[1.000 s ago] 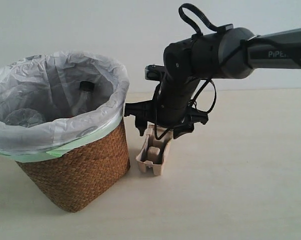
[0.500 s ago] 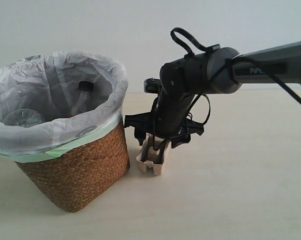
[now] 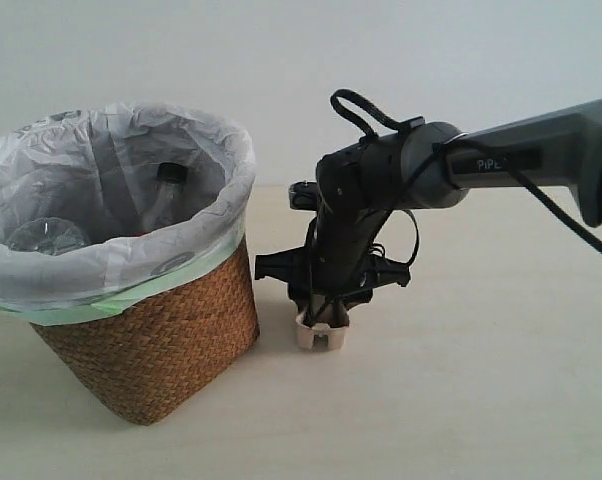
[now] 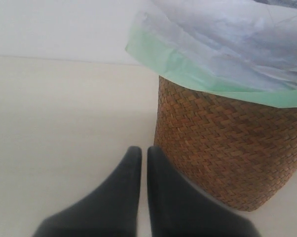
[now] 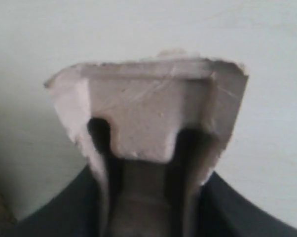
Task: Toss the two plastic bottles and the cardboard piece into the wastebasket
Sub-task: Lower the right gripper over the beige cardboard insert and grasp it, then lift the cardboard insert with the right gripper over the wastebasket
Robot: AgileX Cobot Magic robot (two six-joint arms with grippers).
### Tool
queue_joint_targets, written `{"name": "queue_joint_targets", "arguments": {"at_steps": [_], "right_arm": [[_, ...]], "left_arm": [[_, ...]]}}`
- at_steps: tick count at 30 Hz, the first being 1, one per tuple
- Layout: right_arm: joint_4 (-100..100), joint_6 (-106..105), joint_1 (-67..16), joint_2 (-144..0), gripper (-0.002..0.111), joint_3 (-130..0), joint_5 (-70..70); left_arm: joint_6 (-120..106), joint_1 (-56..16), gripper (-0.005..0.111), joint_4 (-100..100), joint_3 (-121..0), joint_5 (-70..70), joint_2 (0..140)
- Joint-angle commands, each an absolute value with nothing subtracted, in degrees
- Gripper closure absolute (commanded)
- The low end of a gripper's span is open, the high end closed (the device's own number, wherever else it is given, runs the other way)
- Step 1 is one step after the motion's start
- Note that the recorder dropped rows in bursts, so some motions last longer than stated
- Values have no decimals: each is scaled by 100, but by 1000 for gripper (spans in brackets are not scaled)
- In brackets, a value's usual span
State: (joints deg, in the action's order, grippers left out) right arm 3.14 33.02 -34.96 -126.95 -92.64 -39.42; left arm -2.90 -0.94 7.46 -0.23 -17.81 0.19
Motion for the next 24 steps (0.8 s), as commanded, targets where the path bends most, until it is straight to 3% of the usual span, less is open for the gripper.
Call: {"name": "queue_joint_targets", "arguments": {"at_steps": [1,13,24], "right_arm": [[690,3336,-3480,-12654,108,-9264,-4296],[1644,3211,-3274,-11383,107,-9221,-5289],[1623,2867,-2796,-9528,107,-7040,-4150]], "left_arm": [[-252,-91,103,729,0,-1774,0],[-252,-91,103,729,0,-1774,0],[-252,-91,103,729,0,-1774,0]]}}
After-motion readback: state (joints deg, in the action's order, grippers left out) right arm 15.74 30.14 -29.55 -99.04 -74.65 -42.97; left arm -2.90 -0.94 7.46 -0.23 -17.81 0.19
